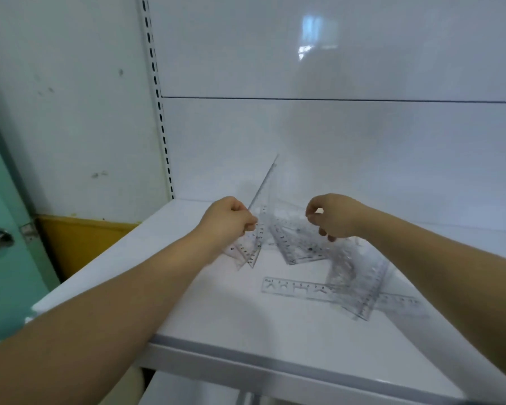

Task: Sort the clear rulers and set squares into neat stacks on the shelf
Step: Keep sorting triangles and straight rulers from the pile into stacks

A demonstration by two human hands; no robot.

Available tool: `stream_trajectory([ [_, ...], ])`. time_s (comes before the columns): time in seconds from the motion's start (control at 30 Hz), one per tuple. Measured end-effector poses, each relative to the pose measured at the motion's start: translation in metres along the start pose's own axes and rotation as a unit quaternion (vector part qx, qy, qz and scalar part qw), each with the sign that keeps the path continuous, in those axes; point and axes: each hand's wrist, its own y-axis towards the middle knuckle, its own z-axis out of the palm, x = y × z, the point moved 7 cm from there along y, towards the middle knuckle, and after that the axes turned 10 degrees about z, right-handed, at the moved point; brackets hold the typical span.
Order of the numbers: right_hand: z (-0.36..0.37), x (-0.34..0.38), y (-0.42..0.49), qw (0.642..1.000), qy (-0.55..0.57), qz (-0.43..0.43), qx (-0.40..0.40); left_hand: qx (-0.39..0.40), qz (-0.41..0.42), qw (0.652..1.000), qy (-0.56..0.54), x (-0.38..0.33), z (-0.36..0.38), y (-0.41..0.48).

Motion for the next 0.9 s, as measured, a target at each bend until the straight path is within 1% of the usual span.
stream_trajectory([
  [0.1, -0.011, 0.004, -0.008, 0.998, -0.022, -0.015, -0.058, -0.016, -0.009, 0.995, -0.1, -0.004, -0.01, 0.001],
  [0.2, -0.015, 0.006, -0.019, 0.999, -0.006, -0.008, -0.05, -0.02, -0.021, 0.987, -0.16, -0.007, -0.018, -0.003],
  [0.27, -0.016, 0.004, -0.028, 0.998, -0.023, 0.003, -0.052, -0.012, -0.021, 0.989, -0.148, -0.009, -0.023, -0.007],
  [0.37, -0.02, 0.001, -0.041, 0.993, -0.065, -0.003, -0.096, -0.018, -0.003, 0.995, -0.097, -0.01, -0.032, -0.011],
  [0.47, -0.02, -0.007, -0.058, 0.988, -0.099, 0.004, -0.121, -0.019, 0.013, 0.998, -0.059, -0.01, -0.033, -0.013],
  [0.57, -0.021, -0.023, -0.078, 0.98, -0.133, 0.033, -0.146, 0.034, 0.021, 0.998, -0.054, -0.01, -0.019, -0.015],
  [0.7, -0.025, -0.051, -0.112, 0.97, -0.145, 0.079, -0.178, 0.122, 0.056, 0.987, -0.085, -0.019, 0.012, -0.024],
  [0.8, -0.036, -0.078, -0.142, 0.964, -0.143, 0.1, -0.199, 0.17, 0.088, 0.981, -0.044, -0.034, 0.04, -0.04],
  [0.9, -0.052, -0.109, -0.177, 0.955, -0.159, 0.12, -0.221, 0.207, 0.11, 0.971, -0.041, -0.057, 0.077, -0.059],
])
